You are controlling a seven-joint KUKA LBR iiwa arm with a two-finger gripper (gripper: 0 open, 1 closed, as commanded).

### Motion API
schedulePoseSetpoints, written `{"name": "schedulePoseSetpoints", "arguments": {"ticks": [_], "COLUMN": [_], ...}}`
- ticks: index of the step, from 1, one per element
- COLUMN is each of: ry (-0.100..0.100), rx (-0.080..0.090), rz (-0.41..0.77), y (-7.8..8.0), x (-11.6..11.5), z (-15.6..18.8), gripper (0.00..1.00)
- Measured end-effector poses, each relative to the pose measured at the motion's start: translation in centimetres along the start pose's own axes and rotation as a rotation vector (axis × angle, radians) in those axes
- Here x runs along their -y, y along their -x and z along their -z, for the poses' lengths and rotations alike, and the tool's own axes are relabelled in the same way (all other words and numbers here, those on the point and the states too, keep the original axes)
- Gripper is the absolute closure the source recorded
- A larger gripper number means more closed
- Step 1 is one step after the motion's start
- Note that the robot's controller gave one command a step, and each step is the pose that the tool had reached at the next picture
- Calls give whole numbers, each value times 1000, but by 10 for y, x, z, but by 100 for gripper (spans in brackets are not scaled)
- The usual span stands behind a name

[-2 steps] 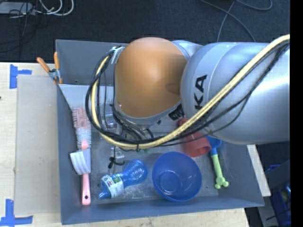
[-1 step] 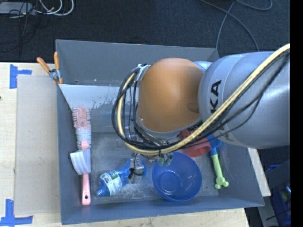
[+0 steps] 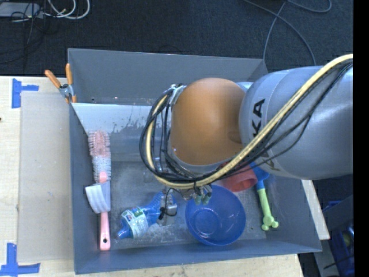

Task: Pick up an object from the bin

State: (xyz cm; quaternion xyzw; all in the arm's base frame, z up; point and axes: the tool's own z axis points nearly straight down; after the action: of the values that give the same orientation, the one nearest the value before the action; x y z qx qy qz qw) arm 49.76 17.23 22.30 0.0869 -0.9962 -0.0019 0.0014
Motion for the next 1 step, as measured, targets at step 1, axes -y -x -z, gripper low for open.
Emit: {"name": "schedulePoseSetpoints", "arguments": {"ticks": [1], "ry": [-4], "rx": [-5], "rz": [-33], "y": [-19], "x": [1], "z": [-25], "gripper": [0]}}
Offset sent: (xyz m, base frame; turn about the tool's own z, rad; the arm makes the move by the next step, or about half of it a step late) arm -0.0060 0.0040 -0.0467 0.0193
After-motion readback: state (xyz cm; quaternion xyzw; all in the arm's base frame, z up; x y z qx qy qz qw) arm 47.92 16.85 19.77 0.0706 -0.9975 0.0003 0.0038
